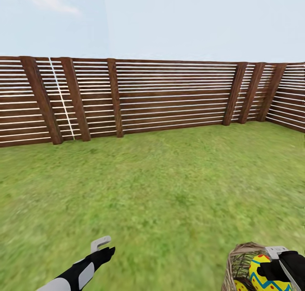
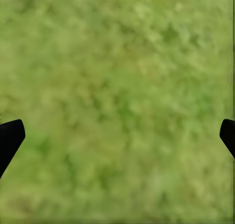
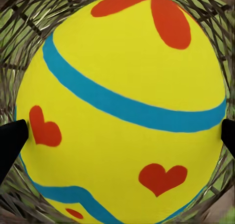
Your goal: Take the three Easter eggs out of the wicker basket on the lawn in the garden, then place them on the lawn next to a single tree (choose any tree) so that all three eggs are next to the same tree and none are left in the basket.
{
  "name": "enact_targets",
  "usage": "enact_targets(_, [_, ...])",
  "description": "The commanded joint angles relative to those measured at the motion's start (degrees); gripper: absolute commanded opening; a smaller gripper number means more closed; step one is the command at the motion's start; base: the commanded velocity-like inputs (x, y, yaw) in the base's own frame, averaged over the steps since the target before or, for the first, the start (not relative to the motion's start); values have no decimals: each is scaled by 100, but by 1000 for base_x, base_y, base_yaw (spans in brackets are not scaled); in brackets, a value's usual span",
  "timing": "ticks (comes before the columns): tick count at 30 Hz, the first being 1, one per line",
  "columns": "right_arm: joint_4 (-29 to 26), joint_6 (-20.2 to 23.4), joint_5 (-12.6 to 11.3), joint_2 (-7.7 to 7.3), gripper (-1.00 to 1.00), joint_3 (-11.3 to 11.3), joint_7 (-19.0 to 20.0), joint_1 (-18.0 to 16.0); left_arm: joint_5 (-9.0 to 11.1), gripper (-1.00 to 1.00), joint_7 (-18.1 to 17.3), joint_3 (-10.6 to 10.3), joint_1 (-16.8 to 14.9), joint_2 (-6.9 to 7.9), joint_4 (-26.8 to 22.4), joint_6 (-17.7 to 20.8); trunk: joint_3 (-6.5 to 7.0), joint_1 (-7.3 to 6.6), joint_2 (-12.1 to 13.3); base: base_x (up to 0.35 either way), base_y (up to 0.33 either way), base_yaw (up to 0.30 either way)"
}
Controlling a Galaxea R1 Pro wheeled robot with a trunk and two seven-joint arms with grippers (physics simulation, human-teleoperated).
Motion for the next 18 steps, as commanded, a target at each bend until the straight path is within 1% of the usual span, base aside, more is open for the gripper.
enact_targets(1, [-7, 24, 44, 3, -100, -22, 44, -2, 18, 100, -37, 45, -5, -3, 7, -10, 18, -23, 39, 0, 0, -166])
enact_targets(3, [-7, 24, 38, 3, -100, -22, 44, -2, 18, 100, -37, 45, -7, -6, 7, -10, 65, -67, 119, 0, 0, -194])
enact_targets(5, [-7, 24, 36, 3, -100, -22, 44, -2, 18, 100, -37, 45, -5, -6, 7, -10, 104, -111, 200, 0, 0, -60])
enact_targets(18, [-7, 24, 35, 10, -100, -22, 44, -2, 18, 100, -37, 45, -4, -40, 7, -2, 339, -397, 721, 0, 0, -3])
